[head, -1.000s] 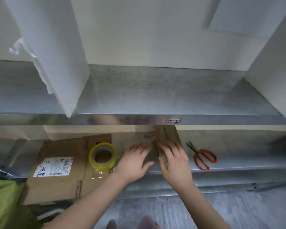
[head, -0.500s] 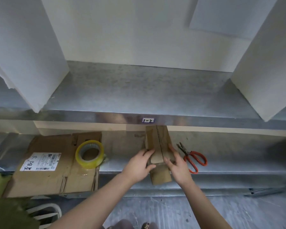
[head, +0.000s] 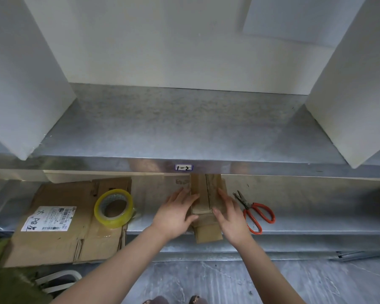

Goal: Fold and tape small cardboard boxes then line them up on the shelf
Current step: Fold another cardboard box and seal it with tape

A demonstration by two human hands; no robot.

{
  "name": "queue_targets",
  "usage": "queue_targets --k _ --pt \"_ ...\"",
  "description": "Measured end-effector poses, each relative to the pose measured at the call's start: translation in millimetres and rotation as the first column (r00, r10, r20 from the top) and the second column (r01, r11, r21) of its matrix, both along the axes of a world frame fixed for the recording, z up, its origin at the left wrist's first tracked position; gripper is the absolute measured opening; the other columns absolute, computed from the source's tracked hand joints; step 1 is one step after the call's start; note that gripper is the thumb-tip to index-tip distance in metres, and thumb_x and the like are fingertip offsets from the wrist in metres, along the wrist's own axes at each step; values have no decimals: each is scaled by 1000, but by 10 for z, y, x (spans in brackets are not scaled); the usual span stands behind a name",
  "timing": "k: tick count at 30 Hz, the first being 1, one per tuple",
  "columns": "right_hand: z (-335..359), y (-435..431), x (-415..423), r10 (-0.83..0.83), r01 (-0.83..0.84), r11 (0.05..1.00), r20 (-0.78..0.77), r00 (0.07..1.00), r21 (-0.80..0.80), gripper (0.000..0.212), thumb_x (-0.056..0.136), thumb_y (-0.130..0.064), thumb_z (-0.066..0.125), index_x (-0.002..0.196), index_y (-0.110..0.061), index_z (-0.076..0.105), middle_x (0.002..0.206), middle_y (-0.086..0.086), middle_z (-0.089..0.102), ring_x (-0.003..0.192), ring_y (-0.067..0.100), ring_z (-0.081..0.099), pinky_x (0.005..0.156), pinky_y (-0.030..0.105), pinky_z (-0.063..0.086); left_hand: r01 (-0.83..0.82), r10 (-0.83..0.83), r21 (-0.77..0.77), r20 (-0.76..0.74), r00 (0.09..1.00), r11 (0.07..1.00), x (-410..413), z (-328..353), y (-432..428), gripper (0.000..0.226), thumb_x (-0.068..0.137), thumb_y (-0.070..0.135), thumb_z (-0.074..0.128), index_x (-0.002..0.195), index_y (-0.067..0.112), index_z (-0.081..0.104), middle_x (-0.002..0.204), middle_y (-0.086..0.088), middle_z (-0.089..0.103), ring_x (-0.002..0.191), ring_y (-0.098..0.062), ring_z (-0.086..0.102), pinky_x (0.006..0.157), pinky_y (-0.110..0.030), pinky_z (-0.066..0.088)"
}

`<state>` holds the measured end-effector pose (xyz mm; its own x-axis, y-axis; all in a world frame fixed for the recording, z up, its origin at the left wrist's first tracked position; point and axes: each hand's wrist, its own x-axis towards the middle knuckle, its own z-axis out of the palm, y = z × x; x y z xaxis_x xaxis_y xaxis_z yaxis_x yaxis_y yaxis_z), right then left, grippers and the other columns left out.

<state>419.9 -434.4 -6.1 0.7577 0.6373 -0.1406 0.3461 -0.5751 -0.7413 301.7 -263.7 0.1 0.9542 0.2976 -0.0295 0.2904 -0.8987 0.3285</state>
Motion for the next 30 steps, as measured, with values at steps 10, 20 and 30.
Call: queue_targets --k 10,20,30 --pt "332 87 -244 147 -66 984 535 832 -167 51 95 -44 54 142 -25 49 148 8 45 144 32 29 112 50 33 78 -80 176 5 997 981 -225 128 186 71 92 62 41 152 29 22 159 1 21 147 -20 15 120 -36 7" --pt "98 1067 -1128 399 -367 914 536 744 -172 45 92 -33 55 136 -22 52 137 9 54 132 30 46 108 42 41 -54 80 212 -114 990 976 -1342 -37 1050 68 94 59 39 151 24 27 157 -1 27 147 -21 16 120 -38 8" --pt "-580 1745 -1061 510 -444 819 105 854 -364 71 91 -46 59 151 -26 28 157 2 27 146 23 19 116 34 22 -65 87 110 -213 973 992 -1623 -348 1512 68 91 59 44 151 32 24 154 6 31 144 -15 23 120 -32 7"
